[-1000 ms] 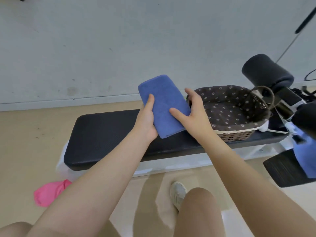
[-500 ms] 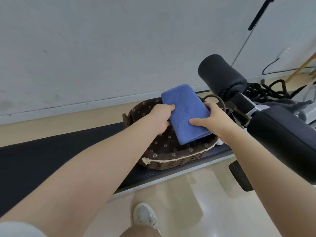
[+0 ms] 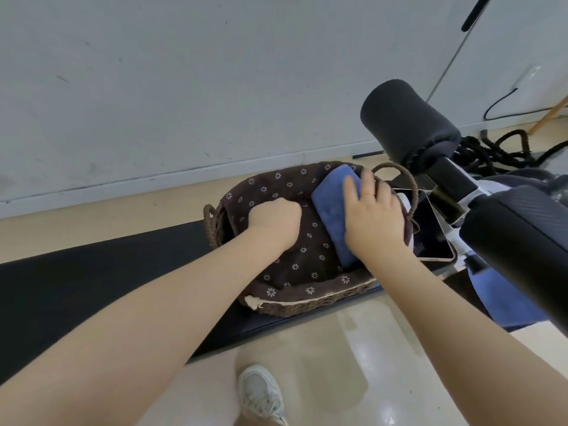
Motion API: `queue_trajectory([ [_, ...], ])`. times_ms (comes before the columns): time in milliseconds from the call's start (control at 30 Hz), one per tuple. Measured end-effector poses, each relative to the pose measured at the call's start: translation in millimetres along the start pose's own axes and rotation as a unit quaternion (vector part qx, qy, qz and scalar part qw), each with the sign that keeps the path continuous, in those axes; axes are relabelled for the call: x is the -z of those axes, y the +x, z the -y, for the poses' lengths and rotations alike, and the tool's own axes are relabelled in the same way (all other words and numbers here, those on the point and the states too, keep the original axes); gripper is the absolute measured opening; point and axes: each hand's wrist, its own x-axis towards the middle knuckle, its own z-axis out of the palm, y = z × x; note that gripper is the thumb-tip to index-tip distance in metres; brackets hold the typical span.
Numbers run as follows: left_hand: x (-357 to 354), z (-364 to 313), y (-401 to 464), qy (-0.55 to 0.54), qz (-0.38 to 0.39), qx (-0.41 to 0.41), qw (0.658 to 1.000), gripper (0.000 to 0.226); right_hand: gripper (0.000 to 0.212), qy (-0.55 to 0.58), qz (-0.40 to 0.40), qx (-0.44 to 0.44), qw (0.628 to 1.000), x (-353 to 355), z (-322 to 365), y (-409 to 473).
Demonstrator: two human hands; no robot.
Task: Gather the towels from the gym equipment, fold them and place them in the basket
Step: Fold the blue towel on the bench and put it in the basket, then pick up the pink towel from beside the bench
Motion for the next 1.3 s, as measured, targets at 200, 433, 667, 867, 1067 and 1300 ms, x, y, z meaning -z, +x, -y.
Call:
queue_trajectory([
  [200, -9, 14, -12, 0.086, 0.129, -0.021, 0.988, 0.030, 0.066, -0.115, 0.214, 0.181, 0.953, -10, -6, 7],
  [433, 23, 28, -42, 0.023, -0.037, -0.071, 0.997, 0.027, 0.035, 0.041, 0.146, 0.084, 0.985, 15, 27, -3],
  [667, 54, 114, -173, -0.166, -0.220, 0.026, 0.961, 0.031, 0.030, 0.270, -0.112, 0.146, 0.945, 96, 115, -48],
  [867, 10, 215, -306, -0.190, -0.195, 0.189, 0.943, 0.029, 0.027, 0.300, -0.013, 0.316, 0.900, 135, 248, -108],
  [1067, -43, 311, -432, -0.269, -0.191, 0.340, 0.881, 0.032, 0.024, 0.264, 0.091, 0.450, 0.848, 147, 398, -175],
  [1300, -122, 420, -489, -0.312, -0.170, 0.449, 0.820, 0.035, 0.026, 0.252, 0.204, 0.490, 0.809, 92, 544, -228],
])
